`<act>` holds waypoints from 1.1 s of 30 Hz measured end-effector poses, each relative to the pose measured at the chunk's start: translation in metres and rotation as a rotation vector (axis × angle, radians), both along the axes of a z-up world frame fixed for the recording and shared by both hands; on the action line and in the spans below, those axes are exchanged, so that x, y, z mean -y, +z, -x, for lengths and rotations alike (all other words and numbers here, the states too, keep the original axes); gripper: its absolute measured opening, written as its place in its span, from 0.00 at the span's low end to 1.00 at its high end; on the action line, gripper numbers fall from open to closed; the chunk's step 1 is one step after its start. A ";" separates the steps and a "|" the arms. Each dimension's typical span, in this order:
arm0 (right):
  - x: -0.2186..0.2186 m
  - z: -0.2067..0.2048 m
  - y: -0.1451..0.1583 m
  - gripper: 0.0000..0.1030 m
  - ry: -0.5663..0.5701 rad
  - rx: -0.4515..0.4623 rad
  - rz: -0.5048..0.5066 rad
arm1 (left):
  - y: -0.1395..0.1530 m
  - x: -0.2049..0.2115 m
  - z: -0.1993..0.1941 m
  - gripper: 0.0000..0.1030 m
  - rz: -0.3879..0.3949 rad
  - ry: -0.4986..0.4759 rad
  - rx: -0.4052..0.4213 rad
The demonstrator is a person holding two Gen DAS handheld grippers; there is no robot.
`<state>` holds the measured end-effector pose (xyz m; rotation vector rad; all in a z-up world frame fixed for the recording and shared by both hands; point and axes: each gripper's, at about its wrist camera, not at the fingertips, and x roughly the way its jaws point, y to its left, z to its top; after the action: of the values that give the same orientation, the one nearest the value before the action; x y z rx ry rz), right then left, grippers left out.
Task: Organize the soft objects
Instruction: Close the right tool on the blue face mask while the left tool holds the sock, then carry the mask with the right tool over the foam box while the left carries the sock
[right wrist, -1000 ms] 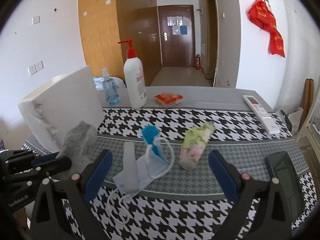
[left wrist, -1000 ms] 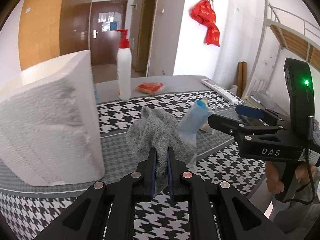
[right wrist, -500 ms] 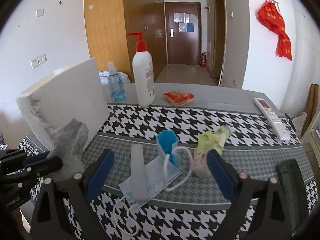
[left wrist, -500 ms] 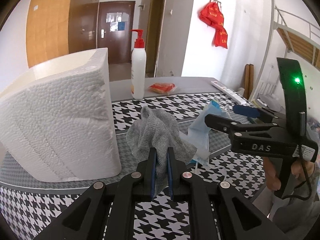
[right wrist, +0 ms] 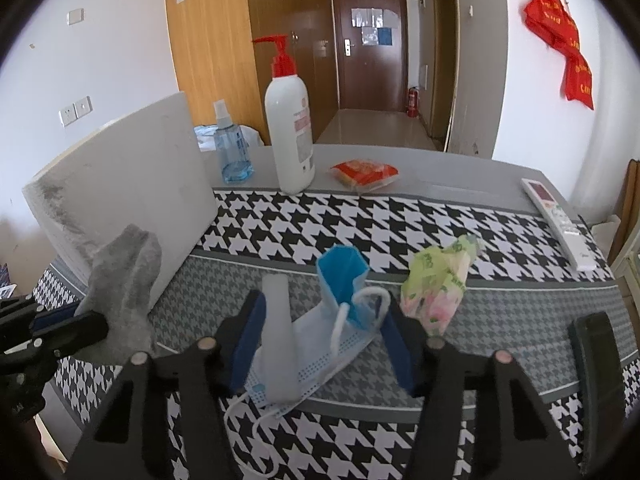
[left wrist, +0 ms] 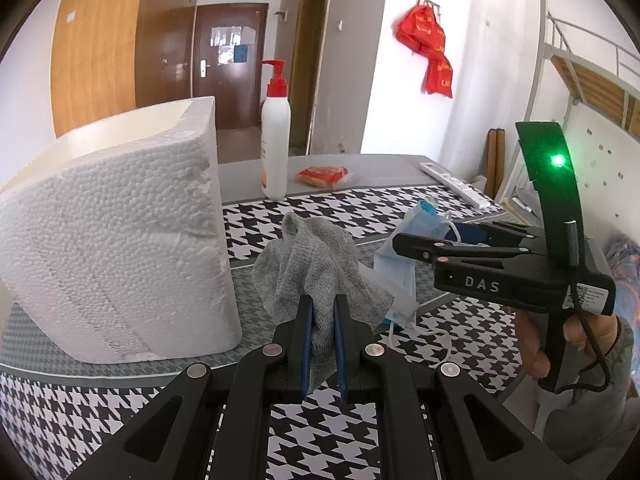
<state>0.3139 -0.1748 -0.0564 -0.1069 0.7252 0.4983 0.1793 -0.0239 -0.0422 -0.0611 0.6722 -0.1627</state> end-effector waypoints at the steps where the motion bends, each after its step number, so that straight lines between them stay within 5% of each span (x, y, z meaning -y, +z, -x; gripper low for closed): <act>1: 0.000 -0.001 -0.001 0.54 0.000 -0.005 0.001 | 0.000 0.000 0.000 0.10 0.000 -0.002 0.000; 8: -0.001 -0.007 -0.007 0.36 -0.004 -0.036 0.016 | -0.001 0.001 0.000 0.10 0.001 -0.006 0.001; 13: 0.000 -0.008 -0.010 0.11 -0.016 -0.045 0.027 | -0.002 0.000 0.000 0.10 0.004 -0.010 -0.001; 33: 0.004 0.026 0.030 0.10 -0.053 0.078 0.042 | 0.010 -0.005 0.016 0.10 0.011 -0.023 0.045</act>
<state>0.2878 -0.1787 -0.0262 -0.1452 0.6605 0.4261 0.1637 -0.0187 -0.0321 -0.0602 0.6274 -0.1894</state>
